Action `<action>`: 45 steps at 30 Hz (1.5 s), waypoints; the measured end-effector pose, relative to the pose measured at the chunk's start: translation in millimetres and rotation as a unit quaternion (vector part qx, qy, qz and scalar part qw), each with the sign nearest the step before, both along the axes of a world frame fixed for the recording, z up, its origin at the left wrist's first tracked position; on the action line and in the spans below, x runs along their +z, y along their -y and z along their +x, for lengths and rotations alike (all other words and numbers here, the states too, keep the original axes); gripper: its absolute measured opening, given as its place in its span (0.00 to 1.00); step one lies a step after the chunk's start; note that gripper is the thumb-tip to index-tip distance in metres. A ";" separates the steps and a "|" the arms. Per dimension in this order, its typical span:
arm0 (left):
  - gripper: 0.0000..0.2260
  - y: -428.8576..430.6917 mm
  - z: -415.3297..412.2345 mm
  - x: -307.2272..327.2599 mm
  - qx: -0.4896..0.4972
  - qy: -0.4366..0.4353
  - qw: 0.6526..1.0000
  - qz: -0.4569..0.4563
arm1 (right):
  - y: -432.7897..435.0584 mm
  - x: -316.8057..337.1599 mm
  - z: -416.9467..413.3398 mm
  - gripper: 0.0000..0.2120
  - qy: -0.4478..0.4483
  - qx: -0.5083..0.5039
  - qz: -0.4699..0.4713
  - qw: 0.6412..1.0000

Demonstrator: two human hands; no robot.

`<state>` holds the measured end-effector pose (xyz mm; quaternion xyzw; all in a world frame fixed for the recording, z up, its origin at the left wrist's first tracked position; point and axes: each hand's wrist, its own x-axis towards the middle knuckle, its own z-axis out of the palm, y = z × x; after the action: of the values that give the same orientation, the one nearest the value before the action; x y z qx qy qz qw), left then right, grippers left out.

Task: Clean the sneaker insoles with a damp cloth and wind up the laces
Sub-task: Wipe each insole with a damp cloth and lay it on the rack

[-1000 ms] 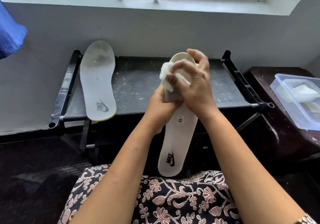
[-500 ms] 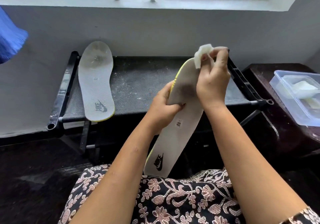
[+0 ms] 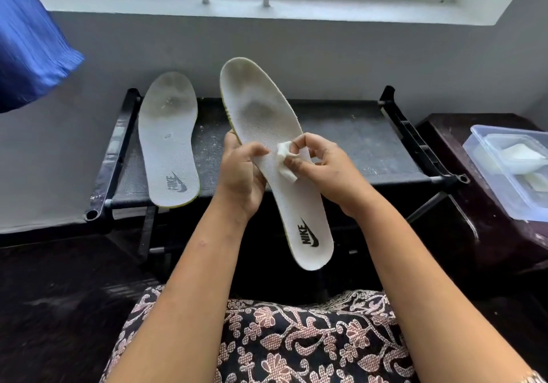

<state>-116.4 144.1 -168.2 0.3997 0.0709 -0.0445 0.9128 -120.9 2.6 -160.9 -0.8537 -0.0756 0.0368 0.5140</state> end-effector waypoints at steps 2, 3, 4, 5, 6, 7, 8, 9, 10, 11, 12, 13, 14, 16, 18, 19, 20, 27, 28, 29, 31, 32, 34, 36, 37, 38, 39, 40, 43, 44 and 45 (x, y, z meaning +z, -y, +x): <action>0.18 1.7 -5.0 3.7 -0.066 -0.002 0.997 -0.037 | -2.8 -0.1 -1.3 0.06 0.016 -0.020 0.010 1.000; 0.16 4.2 -8.9 5.5 -0.111 0.004 0.993 -0.030 | -5.3 0.3 -1.6 0.05 0.034 -0.044 0.020 0.998; 0.15 7.5 -12.2 5.7 -0.152 0.011 0.988 -0.014 | -7.5 0.7 -1.2 0.05 0.052 -0.077 0.035 0.995; 0.14 11.4 -14.9 5.5 -0.187 0.016 0.982 0.003 | -9.9 2.0 -0.7 0.05 0.067 -0.113 0.058 0.990; 0.14 15.3 -17.0 4.1 -0.213 0.016 0.977 0.015 | -11.6 2.9 0.2 0.06 0.076 -0.147 0.088 0.982; 0.14 19.3 -19.0 3.3 -0.232 0.012 0.973 0.017 | -12.6 3.3 1.1 0.06 0.081 -0.172 0.118 0.975; 0.15 22.1 -19.3 1.8 -0.241 0.004 0.971 0.015 | -13.7 3.5 1.3 0.06 0.083 -0.187 0.136 0.969; 0.16 24.0 -19.8 1.8 -0.244 -0.005 0.970 0.008 | -14.5 2.6 1.3 0.06 0.084 -0.191 0.136 0.968; 0.19 24.1 -19.1 1.7 -0.238 -0.016 0.971 -0.002 | -15.4 0.8 1.7 0.06 0.082 -0.185 0.123 0.972; 0.22 22.9 -17.4 1.0 -0.230 -0.024 0.973 -0.016 | -17.1 0.4 0.8 0.08 0.076 -0.167 0.109 0.977; 0.24 20.5 -15.6 0.2 -0.220 -0.025 0.974 -0.035 | -18.7 -0.1 0.0 0.09 0.066 -0.141 0.092 0.984; 0.26 17.3 -13.9 0.2 -0.210 -0.022 0.976 -0.058 | -19.6 0.5 -0.9 0.10 0.055 -0.113 0.072 0.989; 0.28 13.4 -13.1 1.2 -0.200 -0.021 0.976 -0.081 | -20.3 2.8 -2.4 0.09 0.047 -0.086 0.054 0.994; 0.29 7.4 -11.7 2.8 -0.181 -0.033 0.977 -0.111 | -18.6 7.1 -5.6 0.06 0.032 -0.030 0.033 0.998; 0.29 3.2 -9.5 3.9 -0.151 -0.053 0.980 -0.120 | -15.1 11.6 -11.4 0.07 0.009 0.034 0.028 0.999; 0.31 1.2 -8.1 3.4 -0.132 -0.064 0.981 -0.124 | -13.8 14.1 -15.0 0.08 0.002 0.064 0.025 0.998; 0.33 -0.6 -6.2 2.0 -0.115 -0.072 0.982 -0.130 | -13.4 16.4 -18.0 0.08 -0.003 0.090 0.019 0.996; 0.34 -1.9 -6.0 1.9 -0.078 -0.076 0.980 -0.169 | 2.0 24.3 -20.8 0.06 -0.053 0.179 -0.052 0.981; 0.34 -2.0 -6.1 3.0 -0.085 -0.075 0.979 -0.169 | 4.8 25.5 -21.2 0.06 -0.066 0.203 -0.058 0.975; 0.35 -2.5 -5.9 3.1 -0.088 -0.077 0.980 -0.163 | 7.9 26.9 -21.4 0.06 -0.076 0.222 -0.067 0.970; 0.35 -3.2 -5.3 2.6 -0.093 -0.075 0.979 -0.163 | 16.1 30.1 -20.7 0.06 -0.076 0.233 -0.103 0.964; 0.33 -3.4 -5.3 2.3 -0.095 -0.073 0.978 -0.169 | 21.8 31.8 -19.9 0.06 -0.068 0.223 -0.130 0.964; 0.27 -3.8 -4.8 2.4 -0.088 -0.071 0.977 -0.181 | 37.2 34.8 -18.2 0.06 -0.051 0.178 -0.190 0.964; 0.23 -4.1 -4.6 4.1 -0.082 -0.067 0.980 -0.166 | 50.6 38.3 -17.6 0.06 -0.027 0.118 -0.191 0.974; 0.23 -3.9 -4.1 3.6 -0.081 -0.068 0.983 -0.151 | 53.2 39.7 -17.0 0.06 -0.007 0.085 -0.156 0.984; 0.23 -3.0 -4.4 3.4 -0.082 -0.069 0.985 -0.136 | 52.3 40.0 -15.9 0.08 0.017 0.052 -0.106 0.993; 0.24 -1.8 -4.6 2.8 -0.087 -0.074 0.987 -0.118 | 47.5 39.3 -14.2 0.09 0.039 0.024 -0.058 0.997; 0.26 -0.1 -5.7 3.5 -0.096 -0.076 0.987 -0.103 | 40.4 37.4 -12.7 0.09 0.058 0.006 -0.025 0.998; 0.30 1.9 -9.0 6.1 -0.111 -0.079 0.985 -0.102 | 15.0 27.6 -12.1 0.06 0.101 0.009 -0.067 0.993; 0.30 1.1 -9.4 6.9 -0.110 -0.082 0.985 -0.109 | 10.1 24.6 -13.5 0.06 0.090 0.024 -0.096 0.991; 0.29 -0.2 -9.2 7.2 -0.106 -0.080 0.985 -0.110 | 8.2 24.1 -15.6 0.06 0.062 0.047 -0.117 0.990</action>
<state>-125.6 144.3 -161.0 0.2973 0.0956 -0.1803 0.9327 -136.5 -5.6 -136.8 -0.9041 -0.1429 0.0165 0.4024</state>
